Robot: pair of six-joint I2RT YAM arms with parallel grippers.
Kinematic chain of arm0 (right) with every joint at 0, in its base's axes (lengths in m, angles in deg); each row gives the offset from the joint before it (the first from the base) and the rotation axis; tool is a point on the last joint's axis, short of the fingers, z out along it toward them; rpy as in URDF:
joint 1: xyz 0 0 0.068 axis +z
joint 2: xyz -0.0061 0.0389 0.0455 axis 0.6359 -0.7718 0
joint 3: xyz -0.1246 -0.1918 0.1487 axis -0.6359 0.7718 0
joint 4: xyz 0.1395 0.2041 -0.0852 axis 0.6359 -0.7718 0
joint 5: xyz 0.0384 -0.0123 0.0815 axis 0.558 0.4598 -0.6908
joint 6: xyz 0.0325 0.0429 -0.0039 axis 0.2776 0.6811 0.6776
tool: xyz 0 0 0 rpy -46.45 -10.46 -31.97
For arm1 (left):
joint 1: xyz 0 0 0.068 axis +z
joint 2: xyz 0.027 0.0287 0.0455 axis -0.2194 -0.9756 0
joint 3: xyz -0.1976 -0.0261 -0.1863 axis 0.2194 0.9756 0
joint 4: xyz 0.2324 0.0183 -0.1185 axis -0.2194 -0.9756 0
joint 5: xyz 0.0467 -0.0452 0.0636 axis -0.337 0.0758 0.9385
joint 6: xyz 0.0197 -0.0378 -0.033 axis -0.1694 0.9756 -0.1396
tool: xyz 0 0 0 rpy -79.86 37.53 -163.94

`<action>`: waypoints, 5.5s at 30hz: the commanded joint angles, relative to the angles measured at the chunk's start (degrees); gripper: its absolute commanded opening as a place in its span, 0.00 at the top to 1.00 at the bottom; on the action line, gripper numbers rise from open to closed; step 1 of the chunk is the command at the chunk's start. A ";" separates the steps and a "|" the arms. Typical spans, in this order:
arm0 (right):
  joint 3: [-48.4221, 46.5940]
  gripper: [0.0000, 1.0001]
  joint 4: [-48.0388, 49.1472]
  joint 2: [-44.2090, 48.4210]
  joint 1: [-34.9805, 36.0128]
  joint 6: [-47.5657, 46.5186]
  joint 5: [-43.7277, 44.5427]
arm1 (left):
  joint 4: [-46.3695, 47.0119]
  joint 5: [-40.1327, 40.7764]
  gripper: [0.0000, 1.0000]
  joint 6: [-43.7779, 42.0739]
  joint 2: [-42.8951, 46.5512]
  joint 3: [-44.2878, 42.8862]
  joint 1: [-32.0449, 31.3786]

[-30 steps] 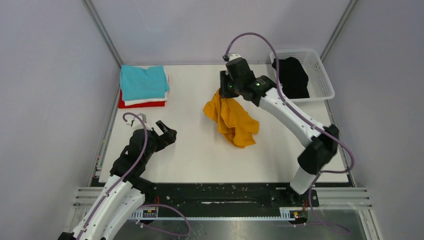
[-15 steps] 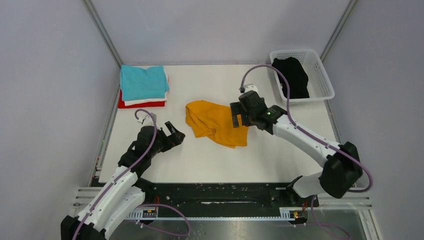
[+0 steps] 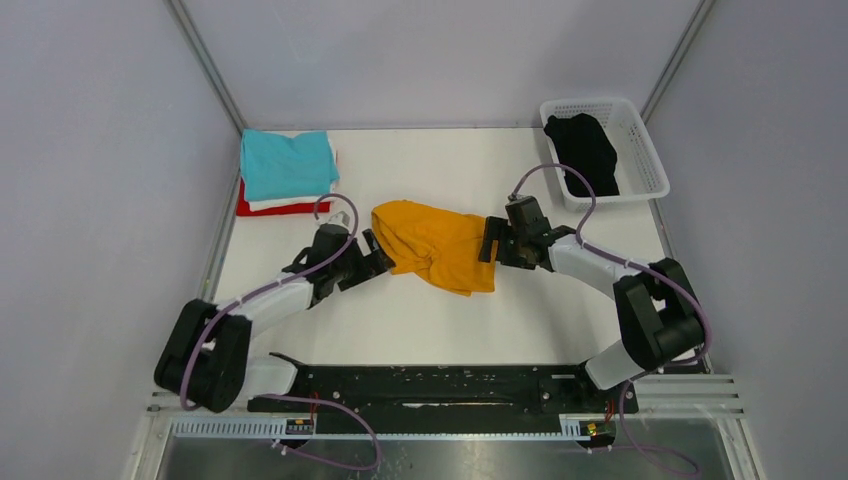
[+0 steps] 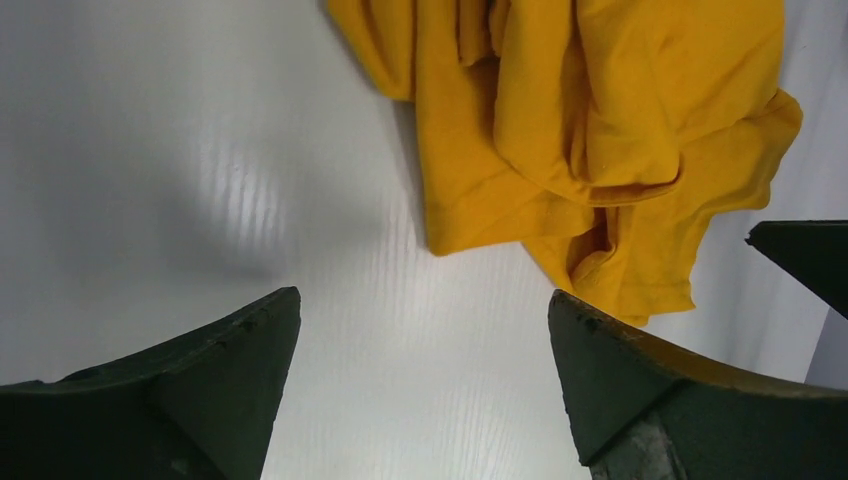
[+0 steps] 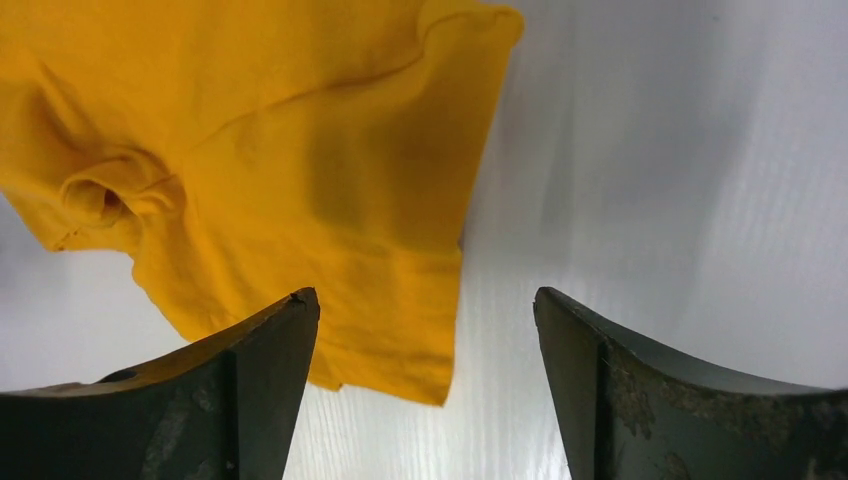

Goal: Fold and stack the t-shirts
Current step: Flatten out the tshirt

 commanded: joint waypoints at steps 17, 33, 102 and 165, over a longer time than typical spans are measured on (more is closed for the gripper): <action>-7.91 0.67 8.37 -14.73 -1.15 2.63 -8.42 | 12.06 -6.29 0.63 0.88 -22.74 -8.84 -0.77; -5.04 1.00 3.55 2.58 -3.82 0.63 0.30 | -4.09 14.13 1.00 -2.64 0.61 -8.63 -0.92; -28.32 1.00 13.47 -13.81 -8.85 -12.58 18.94 | 2.18 9.17 1.00 -4.20 -29.14 -36.59 18.66; -0.43 0.01 -0.35 14.52 -11.28 -1.33 15.36 | -34.20 20.81 0.57 4.82 -7.08 -9.13 15.33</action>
